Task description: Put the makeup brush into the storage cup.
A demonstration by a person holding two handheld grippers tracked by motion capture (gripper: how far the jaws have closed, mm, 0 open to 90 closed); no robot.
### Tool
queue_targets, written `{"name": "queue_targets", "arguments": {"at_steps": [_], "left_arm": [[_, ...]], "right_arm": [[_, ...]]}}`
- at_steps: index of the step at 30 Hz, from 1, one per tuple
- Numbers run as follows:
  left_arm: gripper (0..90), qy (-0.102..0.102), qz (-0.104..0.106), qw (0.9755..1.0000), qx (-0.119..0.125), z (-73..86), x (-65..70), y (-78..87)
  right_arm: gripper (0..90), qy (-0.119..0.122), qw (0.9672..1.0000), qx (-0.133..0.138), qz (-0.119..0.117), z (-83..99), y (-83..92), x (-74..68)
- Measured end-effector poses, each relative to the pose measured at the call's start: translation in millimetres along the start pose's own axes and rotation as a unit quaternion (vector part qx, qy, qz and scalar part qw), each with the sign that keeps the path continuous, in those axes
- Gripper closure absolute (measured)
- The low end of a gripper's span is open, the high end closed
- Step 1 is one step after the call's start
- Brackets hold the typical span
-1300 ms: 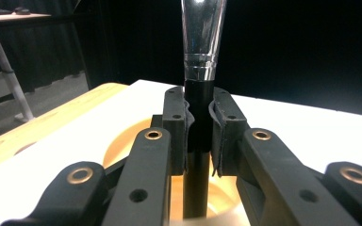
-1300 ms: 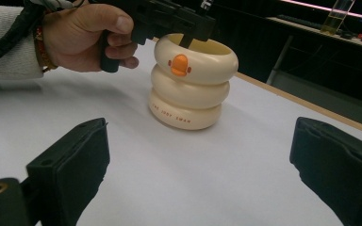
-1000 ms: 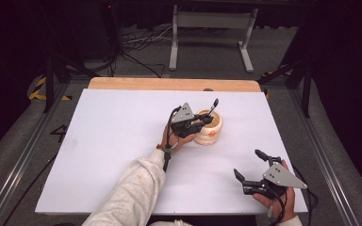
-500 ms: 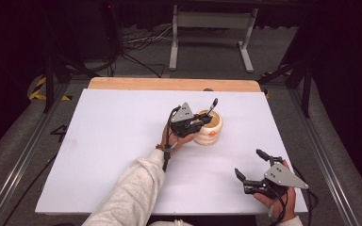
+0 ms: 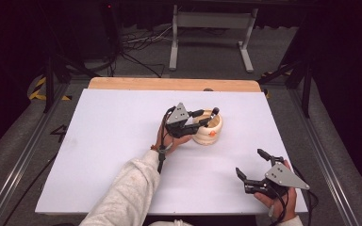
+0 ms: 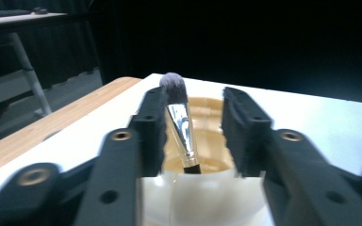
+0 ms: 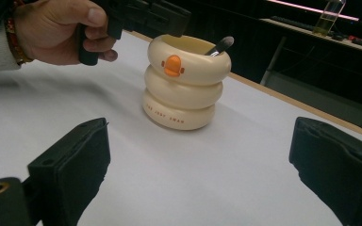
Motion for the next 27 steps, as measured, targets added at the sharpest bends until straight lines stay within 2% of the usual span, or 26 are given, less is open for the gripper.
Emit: {"name": "queue_targets", "arguments": {"at_steps": [6,12,17,25,27], "left_arm": [[42.2,-0.015,-0.029,0.9995,-0.001,-2.9,-3.5,16.8],[31.3,-0.021,-0.033,0.9992,-0.009,0.3,-4.4,30.4],[23.0,-0.033,-0.047,0.9983,-0.013,1.8,-3.4,41.5],[10.5,-0.030,-0.049,0.9981,-0.022,7.2,-0.6,52.6],[8.1,-0.041,-0.057,0.9969,-0.034,10.3,-0.1,55.8]], "right_arm": [[6.6,0.003,1.0000,-0.002,0.001,-0.2,-0.4,-0.9],[6.8,0.004,1.0000,-0.005,0.001,0.0,-1.1,-2.0],[6.8,0.004,1.0000,-0.005,0.001,-0.1,-1.3,-2.4],[6.8,0.005,1.0000,-0.006,0.000,-0.4,-1.6,-2.8],[6.8,0.007,0.9999,-0.008,-0.001,-0.1,-2.2,-3.4]]}}
Point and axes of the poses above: each handheld gripper's, and its own axes: y roughly backward along the jaws, z roughly out of its underside, x roughly to its right, the point moved 7 cm from there along -y, roughly forward along the jaws, and after that the axes turned 11 degrees about -x, right-handed, at the moved point
